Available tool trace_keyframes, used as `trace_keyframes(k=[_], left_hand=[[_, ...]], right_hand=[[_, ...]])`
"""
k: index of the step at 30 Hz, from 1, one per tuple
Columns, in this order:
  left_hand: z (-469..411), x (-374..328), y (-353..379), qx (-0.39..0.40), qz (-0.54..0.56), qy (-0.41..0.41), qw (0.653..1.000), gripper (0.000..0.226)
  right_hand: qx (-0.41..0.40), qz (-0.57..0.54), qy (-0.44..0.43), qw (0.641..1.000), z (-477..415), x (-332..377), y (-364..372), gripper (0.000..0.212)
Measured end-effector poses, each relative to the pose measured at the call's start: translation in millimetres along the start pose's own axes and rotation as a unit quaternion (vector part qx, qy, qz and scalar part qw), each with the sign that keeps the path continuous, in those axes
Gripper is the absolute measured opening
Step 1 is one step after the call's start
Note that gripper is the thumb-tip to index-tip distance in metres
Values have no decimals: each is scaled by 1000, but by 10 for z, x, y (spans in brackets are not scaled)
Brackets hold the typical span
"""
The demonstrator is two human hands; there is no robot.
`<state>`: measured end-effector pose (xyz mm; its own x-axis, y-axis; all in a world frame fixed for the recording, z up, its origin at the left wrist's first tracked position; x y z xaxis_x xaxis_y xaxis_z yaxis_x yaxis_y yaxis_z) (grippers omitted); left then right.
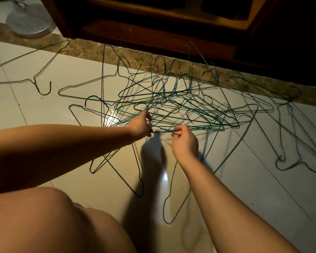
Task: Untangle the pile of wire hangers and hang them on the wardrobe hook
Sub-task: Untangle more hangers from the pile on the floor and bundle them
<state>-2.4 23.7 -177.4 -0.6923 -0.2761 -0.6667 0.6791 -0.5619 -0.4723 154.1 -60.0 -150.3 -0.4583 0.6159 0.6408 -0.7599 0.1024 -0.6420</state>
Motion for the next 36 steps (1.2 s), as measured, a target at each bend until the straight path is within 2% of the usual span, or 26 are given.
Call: trace_keyframes(k=[5, 8, 11, 14, 16, 21, 23, 27, 32, 36], left_hand=[[-28, 18, -51, -26, -28, 10, 999, 23], [-21, 24, -66, -22, -45, -10, 999, 20], [-23, 17, -4, 41, -68, -33, 996, 28], [56, -6, 181, 130, 39, -61, 989, 34], [98, -26, 257, 141, 65, -70, 985, 27], [66, -61, 149, 43, -3, -52, 998, 22], [63, -101, 53, 15, 18, -36, 999, 16], [141, -181, 2, 25, 137, -20, 990, 12], [300, -304, -91, 16, 145, 11, 989, 15], [386, -465, -220, 18, 91, 56, 994, 18]], right_hand=[[-13, 6, 21, 1000, 37, -239, -88, 19], [-44, 8, 21, 999, 43, -294, -242, 20], [-42, 47, 0, 998, 44, -263, -305, 23], [-25, 66, -27, 997, 52, -170, -241, 22], [-27, 61, -33, 997, 51, -126, -211, 22], [-26, 76, -27, 996, 4, -114, -217, 24], [-22, 95, -22, 995, -31, -135, -250, 26], [-6, 67, 5, 998, -110, -197, -351, 20], [-4, 141, -18, 990, -180, 0, -504, 24], [-19, 212, -54, 976, -182, 321, -648, 28]])
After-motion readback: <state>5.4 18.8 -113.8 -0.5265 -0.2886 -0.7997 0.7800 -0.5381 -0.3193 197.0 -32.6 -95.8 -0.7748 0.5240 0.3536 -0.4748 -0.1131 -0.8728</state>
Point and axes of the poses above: each hand's wrist, its own z-axis away from the middle knuckle, its own y-axis out of the palm, x = y × z, the point moved 9 cm from there along -z, towards the middle knuckle, and after that the axes turned 4 degrees about x, right-handed, at the moved point
